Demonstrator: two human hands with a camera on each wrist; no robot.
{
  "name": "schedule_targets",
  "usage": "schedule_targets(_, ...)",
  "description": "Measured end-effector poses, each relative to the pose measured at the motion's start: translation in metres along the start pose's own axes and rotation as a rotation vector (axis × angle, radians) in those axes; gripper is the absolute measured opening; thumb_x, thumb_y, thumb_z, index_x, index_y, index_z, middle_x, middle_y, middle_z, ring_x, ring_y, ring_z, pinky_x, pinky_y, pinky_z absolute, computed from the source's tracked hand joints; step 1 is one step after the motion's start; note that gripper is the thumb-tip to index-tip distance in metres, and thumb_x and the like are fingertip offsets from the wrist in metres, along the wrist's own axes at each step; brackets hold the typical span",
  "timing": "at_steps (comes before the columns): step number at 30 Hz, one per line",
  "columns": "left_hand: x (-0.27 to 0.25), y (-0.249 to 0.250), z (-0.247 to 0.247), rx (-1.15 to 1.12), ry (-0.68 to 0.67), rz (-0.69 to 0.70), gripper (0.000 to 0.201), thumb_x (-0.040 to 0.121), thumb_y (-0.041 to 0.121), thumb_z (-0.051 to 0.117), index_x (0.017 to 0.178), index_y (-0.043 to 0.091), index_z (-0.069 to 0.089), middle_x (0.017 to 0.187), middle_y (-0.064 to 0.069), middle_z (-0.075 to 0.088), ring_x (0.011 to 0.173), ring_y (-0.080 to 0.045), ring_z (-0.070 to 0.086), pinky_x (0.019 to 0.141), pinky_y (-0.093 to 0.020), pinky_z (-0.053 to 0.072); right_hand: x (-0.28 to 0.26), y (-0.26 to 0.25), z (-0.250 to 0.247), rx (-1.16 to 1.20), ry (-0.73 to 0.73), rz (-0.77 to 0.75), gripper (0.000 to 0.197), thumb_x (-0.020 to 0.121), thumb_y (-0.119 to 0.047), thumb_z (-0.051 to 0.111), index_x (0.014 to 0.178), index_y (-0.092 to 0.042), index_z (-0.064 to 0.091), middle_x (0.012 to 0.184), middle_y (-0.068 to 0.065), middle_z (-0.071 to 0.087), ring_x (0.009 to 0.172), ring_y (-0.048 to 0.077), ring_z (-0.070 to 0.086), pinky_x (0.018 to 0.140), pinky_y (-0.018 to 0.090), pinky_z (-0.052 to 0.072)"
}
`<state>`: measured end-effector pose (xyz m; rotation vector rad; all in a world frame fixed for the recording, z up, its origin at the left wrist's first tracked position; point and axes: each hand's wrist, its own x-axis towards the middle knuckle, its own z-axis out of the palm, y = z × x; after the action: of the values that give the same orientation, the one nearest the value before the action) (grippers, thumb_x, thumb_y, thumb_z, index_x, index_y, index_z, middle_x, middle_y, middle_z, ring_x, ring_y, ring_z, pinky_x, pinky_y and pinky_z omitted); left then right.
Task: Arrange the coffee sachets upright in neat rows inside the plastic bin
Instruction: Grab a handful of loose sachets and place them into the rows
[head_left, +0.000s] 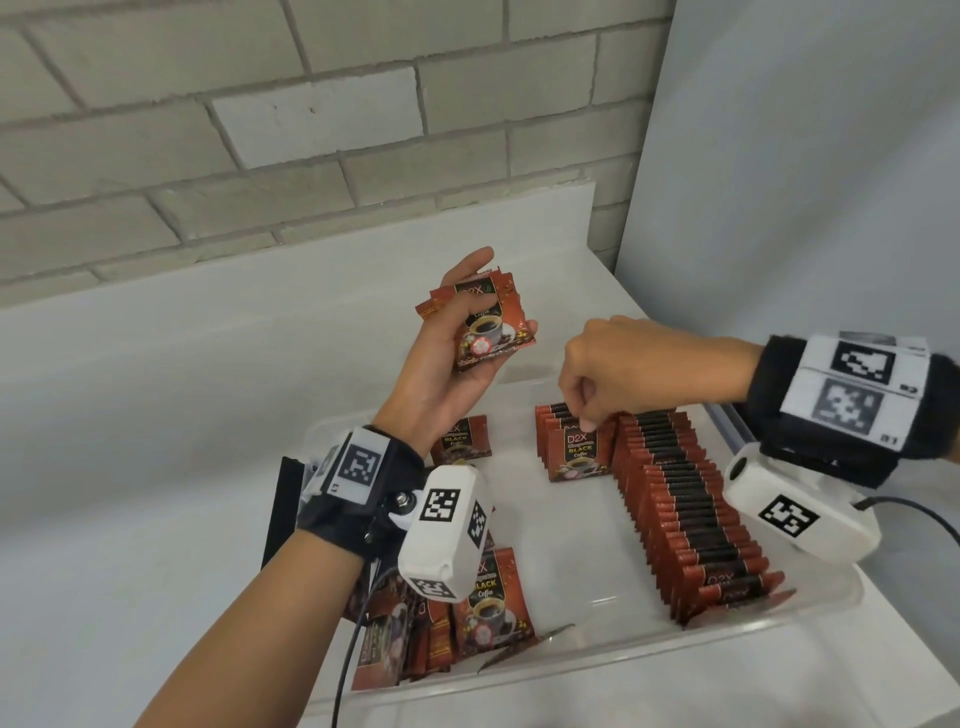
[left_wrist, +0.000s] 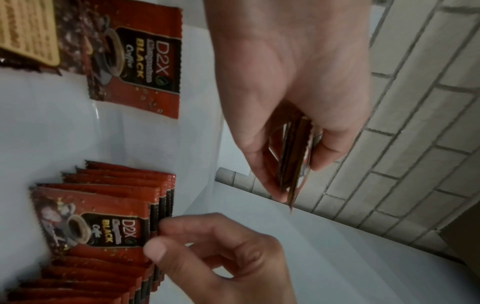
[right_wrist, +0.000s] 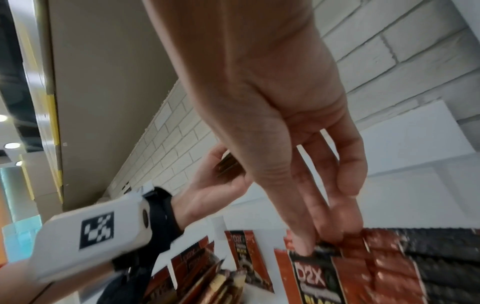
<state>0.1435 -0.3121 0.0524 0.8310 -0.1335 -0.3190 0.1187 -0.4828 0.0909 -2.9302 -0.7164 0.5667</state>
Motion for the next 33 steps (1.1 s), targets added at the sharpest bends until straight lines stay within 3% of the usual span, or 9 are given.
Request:
schedule_targets(3,0.000,0.000,0.000,0.061,-0.025,0.002,0.039,0.088,-0.003,0.048,0.115,0.022,0.061,0.087,-0.001,0.063,0.074,-0.013,0.062,0.073,-0.030,0.055,0.001,0.009,-0.014,0.131,0.022,0.033,0.007,0.081,-0.026,0.077,0.083,-0.020,0.074,0.077,-0.006,0.071,0.065,0.007,0.067,0.060,0.017,0.047)
schedule_targets(5,0.000,0.000,0.001,0.073,-0.038,-0.003,0.042,0.086,-0.005,0.051,0.118,0.022,0.060,0.092,-0.003,0.062,0.074,-0.013,0.063,0.069,-0.026,0.054,0.000,0.014,-0.026,0.232,0.058,0.041,0.001,0.084,-0.021,0.073,0.084,-0.022,0.073,0.078,-0.006,0.074,0.059,0.000,0.067,0.059,0.014,0.046)
schedule_targets(8,0.000,-0.001,0.000,0.097,-0.069,-0.005,0.049,0.082,-0.008,0.056,0.121,0.022,0.059,0.103,-0.007,0.058,0.083,-0.017,0.063,0.072,-0.027,0.054,-0.004,0.021,-0.041,0.418,0.155,0.092,0.009,0.091,-0.017,0.063,0.090,-0.019,0.072,0.077,-0.006,0.074,0.064,0.004,0.070,0.060,0.014,0.053)
schedule_targets(11,0.000,-0.003,-0.001,0.137,-0.097,-0.016,0.052,0.081,-0.008,0.059,0.123,0.023,0.058,0.106,-0.010,0.058,0.089,-0.021,0.064,0.077,-0.031,0.055,-0.007,0.021,-0.044,0.553,0.274,0.116,0.017,0.094,-0.031,0.059,0.100,-0.018,0.068,0.084,-0.006,0.074,0.070,0.006,0.071,0.062,0.015,0.056)
schedule_targets(14,0.000,-0.004,-0.001,0.181,-0.120,-0.039,0.053,0.078,-0.007,0.063,0.121,0.024,0.059,0.107,-0.011,0.062,0.096,-0.024,0.065,0.081,-0.035,0.055,-0.007,0.017,-0.040,0.700,0.312,0.114,0.027,0.088,-0.040,0.064,0.103,-0.018,0.067,0.088,-0.005,0.074,0.075,0.006,0.070,0.061,0.015,0.055)
schedule_targets(18,0.000,-0.005,0.000,0.206,-0.123,-0.072,0.051,0.076,-0.004,0.066,0.120,0.022,0.059,0.104,-0.009,0.064,0.099,-0.027,0.061,0.080,-0.033,0.054,-0.003,0.014,-0.035,0.877,0.301,0.107,0.017,0.086,-0.021,0.070,0.102,-0.013,0.071,0.084,0.002,0.073,0.064,0.003,0.063,0.059,0.013,0.052)
schedule_targets(22,-0.001,-0.006,0.000,0.262,-0.145,-0.111,0.055,0.081,0.000,0.064,0.133,0.004,0.048,0.112,-0.013,0.063,0.102,-0.024,0.061,0.085,-0.032,0.052,-0.002,0.016,-0.038,1.058,0.405,0.159,0.007,0.086,-0.010,0.070,0.093,-0.009,0.069,0.080,0.007,0.069,0.062,0.007,0.060,0.061,0.015,0.055)
schedule_targets(27,-0.002,-0.007,0.002,0.338,-0.164,-0.080,0.061,0.073,-0.017,0.065,0.125,0.010,0.049,0.110,-0.011,0.064,0.101,-0.021,0.063,0.082,-0.028,0.054,-0.005,0.021,-0.041,1.091,0.386,0.182,0.013,0.086,-0.011,0.069,0.098,-0.004,0.069,0.084,0.006,0.070,0.065,0.007,0.061,0.063,0.017,0.054)
schedule_targets(33,-0.003,-0.008,0.002,0.334,-0.172,-0.088,0.071,0.069,-0.014,0.064,0.134,0.008,0.045,0.117,-0.014,0.061,0.106,-0.023,0.061,0.086,-0.029,0.054,-0.007,0.027,-0.042,1.047,0.294,0.188,0.013,0.088,-0.010,0.067,0.100,-0.011,0.071,0.085,0.001,0.070,0.069,0.007,0.055,0.065,0.018,0.051)
